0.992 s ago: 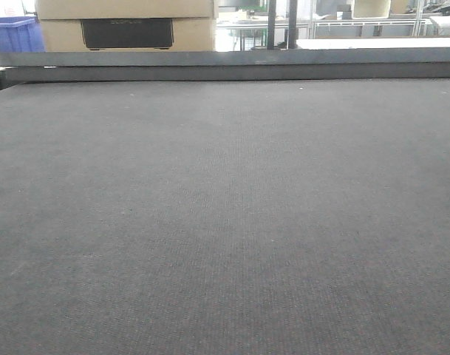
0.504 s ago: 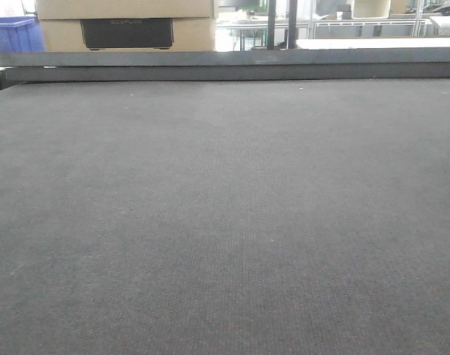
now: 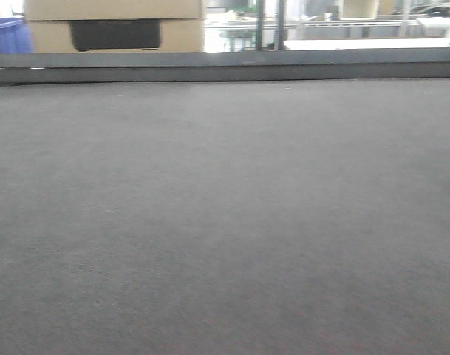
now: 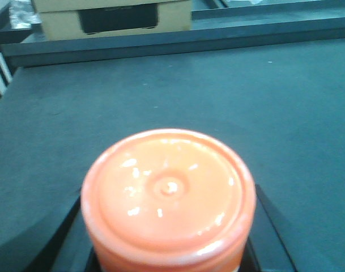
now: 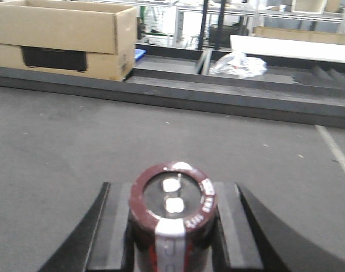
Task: Place cylindrical capacitor in blue bin on shelf
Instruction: 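Lift both held cylinders off the table, then drive the base away from the table toward the shelf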
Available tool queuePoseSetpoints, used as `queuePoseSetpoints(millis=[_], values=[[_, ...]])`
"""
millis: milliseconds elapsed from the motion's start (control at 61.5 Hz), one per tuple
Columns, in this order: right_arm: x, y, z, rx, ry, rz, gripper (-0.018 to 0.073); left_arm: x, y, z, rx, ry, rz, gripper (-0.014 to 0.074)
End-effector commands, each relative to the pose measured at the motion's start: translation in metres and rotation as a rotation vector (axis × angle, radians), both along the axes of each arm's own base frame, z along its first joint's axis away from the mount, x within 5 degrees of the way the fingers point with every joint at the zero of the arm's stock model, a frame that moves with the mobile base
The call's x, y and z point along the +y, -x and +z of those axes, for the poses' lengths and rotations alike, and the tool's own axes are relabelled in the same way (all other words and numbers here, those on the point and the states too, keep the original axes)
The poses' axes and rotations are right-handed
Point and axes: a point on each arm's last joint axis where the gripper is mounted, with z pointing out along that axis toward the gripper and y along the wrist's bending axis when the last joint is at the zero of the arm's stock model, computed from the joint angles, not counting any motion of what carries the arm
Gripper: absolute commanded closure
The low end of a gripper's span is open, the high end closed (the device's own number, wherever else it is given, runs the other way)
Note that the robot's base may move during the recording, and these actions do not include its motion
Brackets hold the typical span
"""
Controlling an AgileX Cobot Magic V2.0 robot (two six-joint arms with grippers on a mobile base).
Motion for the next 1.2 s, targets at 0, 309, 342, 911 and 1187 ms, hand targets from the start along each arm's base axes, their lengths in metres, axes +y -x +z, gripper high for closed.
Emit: queuePoseSetpoints(millis=[0,309,342,911,1187], values=[[-0.0006,0.0011,0.0038,-0.041,-0.002,-0.004,0.0721,-0.0010,0.0004,0.0017,-0.023,0.010,-0.009,0.0707],[-0.0006,0.0011,0.0038,-0.041,-0.002,-0.004,0.0721,-0.0010,0.0004,0.0017,-0.023,0.010,-0.009,0.0707],[-0.0006,0.0011,0.0038,-0.041,-0.002,-0.004,0.0721,-0.0010,0.0004,0.0017,-0.023,0.010,-0.009,0.0707],[-0.0006,0.0011,0.0038,-0.041,-0.002,-0.004,0.0721,-0.0010,0.0004,0.0017,-0.023,0.010,-0.009,0.0707],[-0.0006,0.0011,0.0038,-0.041,-0.002,-0.004,0.0721,-0.0010,0.0004,0.0017,-0.023,0.010,-0.009,0.0707]])
